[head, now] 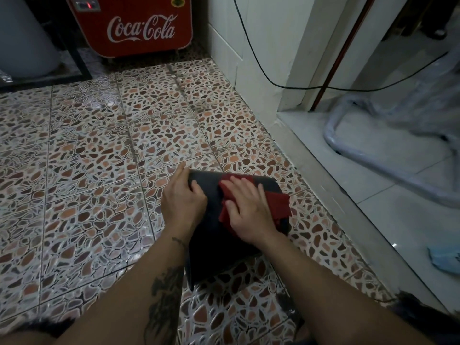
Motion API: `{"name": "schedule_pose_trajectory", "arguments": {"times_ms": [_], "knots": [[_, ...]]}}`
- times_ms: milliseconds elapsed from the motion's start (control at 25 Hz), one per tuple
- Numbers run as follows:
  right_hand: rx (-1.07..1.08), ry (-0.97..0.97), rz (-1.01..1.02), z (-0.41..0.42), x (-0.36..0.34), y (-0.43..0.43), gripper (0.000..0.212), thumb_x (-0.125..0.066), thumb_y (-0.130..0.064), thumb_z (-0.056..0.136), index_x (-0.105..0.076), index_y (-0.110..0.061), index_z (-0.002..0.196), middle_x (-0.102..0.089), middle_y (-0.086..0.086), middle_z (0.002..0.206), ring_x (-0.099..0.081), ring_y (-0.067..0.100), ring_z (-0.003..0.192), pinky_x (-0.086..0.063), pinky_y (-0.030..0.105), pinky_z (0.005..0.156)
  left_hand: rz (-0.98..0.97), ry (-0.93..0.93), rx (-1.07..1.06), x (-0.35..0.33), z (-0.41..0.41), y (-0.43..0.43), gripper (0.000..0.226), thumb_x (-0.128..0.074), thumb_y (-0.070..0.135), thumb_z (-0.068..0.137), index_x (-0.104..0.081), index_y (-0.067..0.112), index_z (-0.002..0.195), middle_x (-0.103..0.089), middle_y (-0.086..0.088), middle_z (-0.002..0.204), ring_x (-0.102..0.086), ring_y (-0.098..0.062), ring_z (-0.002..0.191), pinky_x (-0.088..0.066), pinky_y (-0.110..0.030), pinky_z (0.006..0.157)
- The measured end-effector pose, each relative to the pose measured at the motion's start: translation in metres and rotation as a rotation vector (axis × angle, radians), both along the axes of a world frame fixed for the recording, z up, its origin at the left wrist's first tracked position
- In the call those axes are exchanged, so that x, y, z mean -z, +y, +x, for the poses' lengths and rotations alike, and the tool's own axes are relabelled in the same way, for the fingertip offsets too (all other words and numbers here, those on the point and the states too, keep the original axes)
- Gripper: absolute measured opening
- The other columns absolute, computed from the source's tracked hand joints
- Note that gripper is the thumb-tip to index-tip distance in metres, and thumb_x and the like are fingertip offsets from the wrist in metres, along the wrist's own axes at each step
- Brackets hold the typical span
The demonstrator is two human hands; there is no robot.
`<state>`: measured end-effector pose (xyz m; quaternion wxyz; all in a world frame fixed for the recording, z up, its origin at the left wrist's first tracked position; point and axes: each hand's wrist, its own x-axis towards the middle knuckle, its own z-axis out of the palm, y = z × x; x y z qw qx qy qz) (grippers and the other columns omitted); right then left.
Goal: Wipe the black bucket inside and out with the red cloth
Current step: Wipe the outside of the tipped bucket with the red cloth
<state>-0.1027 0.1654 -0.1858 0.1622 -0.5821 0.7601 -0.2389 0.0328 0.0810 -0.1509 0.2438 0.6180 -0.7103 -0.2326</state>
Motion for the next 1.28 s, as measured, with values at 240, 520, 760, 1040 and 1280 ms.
{"name": "schedule_pose_trajectory", "arguments": {"times_ms": [240, 520, 760, 1040, 1280], "knots": [[0.263, 0.062, 0.161, -0.056, 0.013, 0.034, 0.051, -0.032, -0.041, 0.104, -0.028, -0.037, 0.154, -0.023, -0.008, 0.166, -0.012, 0.018, 0.154, -0.002, 0.058, 0.123, 0.081, 0.070, -0.025, -0.008, -0.009, -0.003, 0.047, -0.046, 0.022, 0.096, -0.052, 0.014, 0.141, -0.042, 0.000, 0.154, -0.038, -0.024, 0.139, -0.029, -0.037, 0.113], [-0.005, -0.077, 0.022, -0.010, 0.001, 0.023, 0.057, -0.039, -0.035, 0.095, -0.037, -0.036, 0.152, -0.029, -0.008, 0.164, -0.015, 0.015, 0.152, 0.002, 0.041, 0.122, 0.102, 0.080, -0.044, -0.007, -0.009, -0.005, 0.046, -0.046, 0.022, 0.095, -0.052, 0.015, 0.140, -0.047, -0.001, 0.150, -0.041, -0.026, 0.135, -0.033, -0.042, 0.112], [0.231, 0.031, 0.164, -0.038, 0.005, 0.026, 0.055, -0.032, -0.043, 0.103, -0.023, -0.035, 0.157, -0.020, -0.005, 0.168, -0.010, 0.019, 0.154, -0.003, 0.050, 0.124, 0.022, 0.074, -0.094, -0.005, -0.007, 0.007, 0.048, -0.048, 0.027, 0.093, -0.055, 0.018, 0.139, -0.054, -0.001, 0.143, -0.047, -0.026, 0.128, -0.036, -0.040, 0.106], [0.048, -0.026, 0.131, -0.010, -0.006, 0.005, 0.056, -0.036, -0.037, 0.101, -0.027, -0.035, 0.157, -0.020, -0.006, 0.167, -0.011, 0.019, 0.153, 0.003, 0.050, 0.123, 0.002, 0.152, -0.071, -0.002, -0.004, 0.004, 0.042, -0.053, 0.023, 0.090, -0.063, 0.018, 0.131, -0.065, -0.003, 0.131, -0.057, -0.027, 0.119, -0.042, -0.038, 0.103], [0.118, -0.005, 0.238, -0.056, -0.007, -0.004, 0.050, -0.032, -0.045, 0.103, -0.035, -0.035, 0.151, -0.045, -0.002, 0.154, -0.038, 0.023, 0.140, -0.017, 0.056, 0.119, -0.068, 0.203, 0.117, -0.002, 0.002, 0.001, 0.038, -0.056, 0.018, 0.093, -0.064, 0.019, 0.129, -0.066, -0.002, 0.129, -0.060, -0.022, 0.117, -0.044, -0.033, 0.103]]}}
